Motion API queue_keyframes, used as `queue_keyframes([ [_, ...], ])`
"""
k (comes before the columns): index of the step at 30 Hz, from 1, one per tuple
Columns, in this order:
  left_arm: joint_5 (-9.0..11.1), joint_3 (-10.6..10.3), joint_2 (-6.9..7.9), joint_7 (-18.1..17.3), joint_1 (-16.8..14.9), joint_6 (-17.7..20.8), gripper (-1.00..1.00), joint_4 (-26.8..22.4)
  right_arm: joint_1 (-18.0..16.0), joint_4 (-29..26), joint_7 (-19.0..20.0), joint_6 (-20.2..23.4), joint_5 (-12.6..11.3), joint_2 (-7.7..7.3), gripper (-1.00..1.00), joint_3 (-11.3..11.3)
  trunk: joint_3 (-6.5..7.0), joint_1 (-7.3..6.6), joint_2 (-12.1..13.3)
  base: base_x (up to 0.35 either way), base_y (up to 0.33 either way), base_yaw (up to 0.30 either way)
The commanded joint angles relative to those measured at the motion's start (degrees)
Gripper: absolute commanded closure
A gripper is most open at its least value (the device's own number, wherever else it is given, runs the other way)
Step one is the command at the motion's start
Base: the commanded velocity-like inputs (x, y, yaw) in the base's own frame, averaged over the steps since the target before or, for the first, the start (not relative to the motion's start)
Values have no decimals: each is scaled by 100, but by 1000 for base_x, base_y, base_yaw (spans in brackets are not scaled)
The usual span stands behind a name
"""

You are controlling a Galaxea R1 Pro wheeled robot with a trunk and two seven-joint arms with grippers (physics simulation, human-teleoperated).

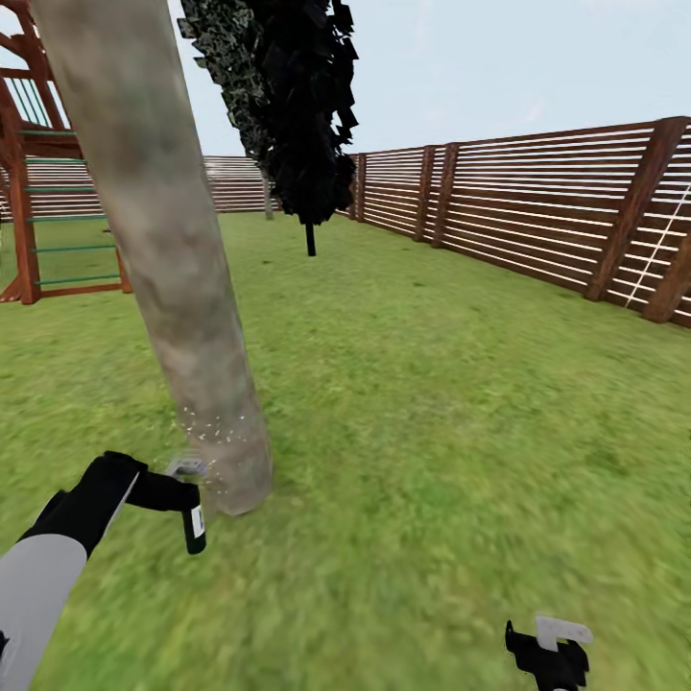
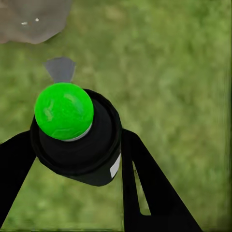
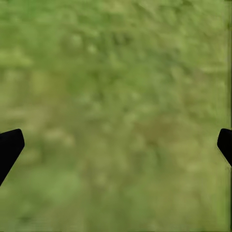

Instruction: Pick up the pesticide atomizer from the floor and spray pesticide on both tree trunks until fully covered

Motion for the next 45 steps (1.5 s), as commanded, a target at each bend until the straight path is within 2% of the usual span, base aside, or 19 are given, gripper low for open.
queue_keyframes([
  [1,30,109,15,2,23,-179,100,149,0,0,0,0,0,0,-100,0,1,0,0,116,-266,140],
  [2,25,412,33,26,55,-480,100,312,0,0,0,0,0,0,-100,0,1,0,0,134,-266,240],
  [3,23,587,33,189,72,-555,100,350,0,0,0,0,0,0,-100,0,1,0,0,143,-266,261],
  [5,26,684,15,498,81,-611,100,385,0,0,0,0,0,5,-100,0,1,0,0,148,-266,271],
  [13,43,712,-81,614,84,-622,100,412,0,0,0,0,0,9,-100,0,1,0,0,123,-267,229],
  [20,40,718,-95,617,84,-620,100,409,0,0,0,0,0,9,-100,0,1,0,0,-19,-276,18],
  [31,35,726,-168,617,84,-620,100,416,0,0,0,0,0,9,-100,0,1,0,0,52,-276,232],
  [33,32,726,-164,623,85,-634,100,577,0,0,0,0,-1,2,-100,0,1,0,0,106,-276,58],
  [34,31,726,-164,658,85,-644,100,695,0,0,0,0,0,-4,-100,0,1,0,0,101,-276,14],
  [36,51,726,-221,970,88,-823,100,1002,0,2,0,0,0,-8,-100,0,1,0,0,98,-276,2],
  [38,45,728,-347,1150,89,-1071,100,1100,0,2,0,0,0,-9,-100,0,1,0,0,62,-276,0],
  [40,42,737,-365,1255,89,-1104,100,1115,0,0,0,0,0,-9,-100,0,1,0,0,12,-276,0],
  [41,47,767,-365,1392,93,-1115,100,1171,0,0,0,0,0,-7,-100,0,1,0,0,3,-277,0],
  [42,64,882,-362,1530,107,-1127,100,1284,0,0,0,0,0,-3,-100,0,1,0,0,1,-276,0],
  [43,137,1164,-359,1645,121,-1159,100,1356,0,0,0,0,0,-1,-100,0,1,0,0,1,-277,0],
  [45,183,1428,-363,1837,138,-1293,100,1391,0,0,0,0,0,3,-100,0,1,0,0,0,-276,59],
])
